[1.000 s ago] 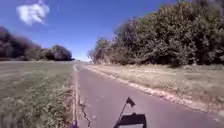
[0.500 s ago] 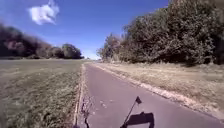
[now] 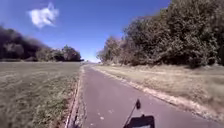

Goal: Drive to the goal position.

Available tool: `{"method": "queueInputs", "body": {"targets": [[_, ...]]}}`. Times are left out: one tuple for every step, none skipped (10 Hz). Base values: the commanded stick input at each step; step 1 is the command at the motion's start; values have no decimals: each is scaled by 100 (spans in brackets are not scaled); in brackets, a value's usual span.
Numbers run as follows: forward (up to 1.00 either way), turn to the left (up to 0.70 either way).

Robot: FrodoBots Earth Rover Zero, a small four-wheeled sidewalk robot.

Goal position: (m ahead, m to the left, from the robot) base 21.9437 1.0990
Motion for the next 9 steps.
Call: {"method": "queueInputs", "body": {"targets": [[70, 29], [70, 14], [70, 0], [70, 0], [70, 0], [70, 0], [70, 0], [70, 0], [70, 0]]}}
